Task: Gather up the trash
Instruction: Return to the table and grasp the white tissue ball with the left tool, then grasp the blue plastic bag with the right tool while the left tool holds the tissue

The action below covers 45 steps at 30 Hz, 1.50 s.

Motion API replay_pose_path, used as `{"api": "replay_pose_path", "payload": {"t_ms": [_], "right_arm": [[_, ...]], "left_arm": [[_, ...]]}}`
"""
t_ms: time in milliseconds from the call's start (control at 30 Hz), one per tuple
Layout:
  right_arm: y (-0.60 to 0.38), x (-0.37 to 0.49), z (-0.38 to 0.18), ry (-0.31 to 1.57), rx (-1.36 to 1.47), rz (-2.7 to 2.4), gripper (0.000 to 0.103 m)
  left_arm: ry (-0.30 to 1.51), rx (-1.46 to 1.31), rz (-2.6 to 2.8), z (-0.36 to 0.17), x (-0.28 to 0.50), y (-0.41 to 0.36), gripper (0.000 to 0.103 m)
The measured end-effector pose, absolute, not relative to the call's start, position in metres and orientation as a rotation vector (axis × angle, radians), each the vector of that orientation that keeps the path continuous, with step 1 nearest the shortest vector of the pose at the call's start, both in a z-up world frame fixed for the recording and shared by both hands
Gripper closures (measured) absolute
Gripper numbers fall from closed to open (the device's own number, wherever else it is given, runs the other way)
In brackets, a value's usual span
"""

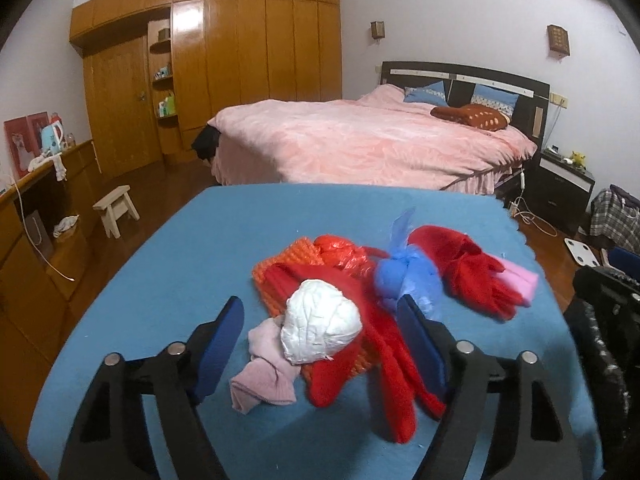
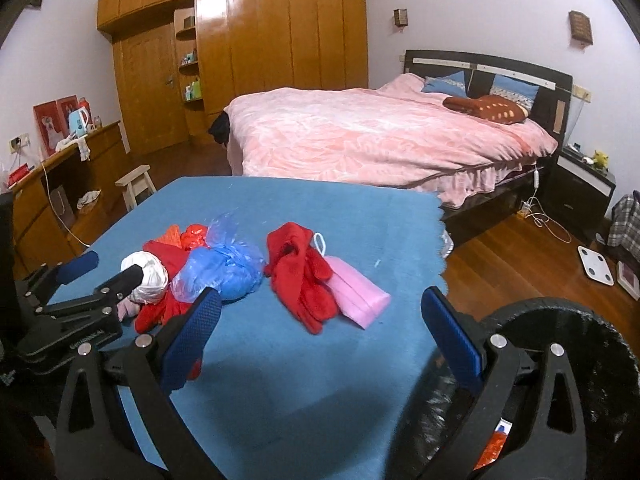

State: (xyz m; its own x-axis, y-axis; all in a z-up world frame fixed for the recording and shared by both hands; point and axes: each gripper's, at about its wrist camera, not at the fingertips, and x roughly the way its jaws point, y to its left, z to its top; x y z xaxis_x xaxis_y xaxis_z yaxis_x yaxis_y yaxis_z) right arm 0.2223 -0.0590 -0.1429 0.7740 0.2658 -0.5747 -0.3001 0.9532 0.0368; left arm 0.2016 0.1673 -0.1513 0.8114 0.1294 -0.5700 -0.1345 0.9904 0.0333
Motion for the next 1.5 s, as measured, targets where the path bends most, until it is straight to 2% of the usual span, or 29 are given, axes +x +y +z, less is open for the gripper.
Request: {"api": "replay_pose_path", "payload": {"t_ms": [300, 400, 533, 667, 1067, 1367, 1433, 1500], "right_arm": [[-0.042, 0.238, -0.157, 0.639, -0.077, 0.322, 0.005], [-0.039, 0.240, -0.160, 0.645, -0.080, 0.323, 0.005], [-0.040, 0.242, -0.164, 0.649, -0.080, 0.322, 0.005], [-0.040, 0.243, -0.165, 0.653, -0.075, 0.320, 0.005], [-0.024, 0.251, -0.164, 0.646, -0.047, 0.362, 0.005], [0.010, 0.264, -0.165, 0.657, -0.032, 0.419, 0.006], [0.018, 0.267, -0.168, 0.667, -0.044, 0.424, 0.008], [0.024, 0.271, -0.172, 0.681, -0.051, 0.430, 0.015]], "left_arm": [[0.646, -0.002, 0.110, -0.169, 0.219, 0.169, 0.035], [0.660, -0.004, 0.093, -0.171, 0.225, 0.167, 0.045], [0.663, -0.006, 0.083, -0.171, 0.228, 0.165, 0.063], [0.655, -0.002, 0.080, -0.170, 0.227, 0.162, 0.070], [0.580, -0.047, 0.107, -0.143, 0.211, 0.176, 0.073], [0.598, -0.051, 0.165, -0.148, 0.213, 0.201, 0.073], [0.600, -0.054, 0.170, -0.149, 0.212, 0.205, 0.073], [0.598, -0.056, 0.170, -0.149, 0.211, 0.207, 0.073]]}}
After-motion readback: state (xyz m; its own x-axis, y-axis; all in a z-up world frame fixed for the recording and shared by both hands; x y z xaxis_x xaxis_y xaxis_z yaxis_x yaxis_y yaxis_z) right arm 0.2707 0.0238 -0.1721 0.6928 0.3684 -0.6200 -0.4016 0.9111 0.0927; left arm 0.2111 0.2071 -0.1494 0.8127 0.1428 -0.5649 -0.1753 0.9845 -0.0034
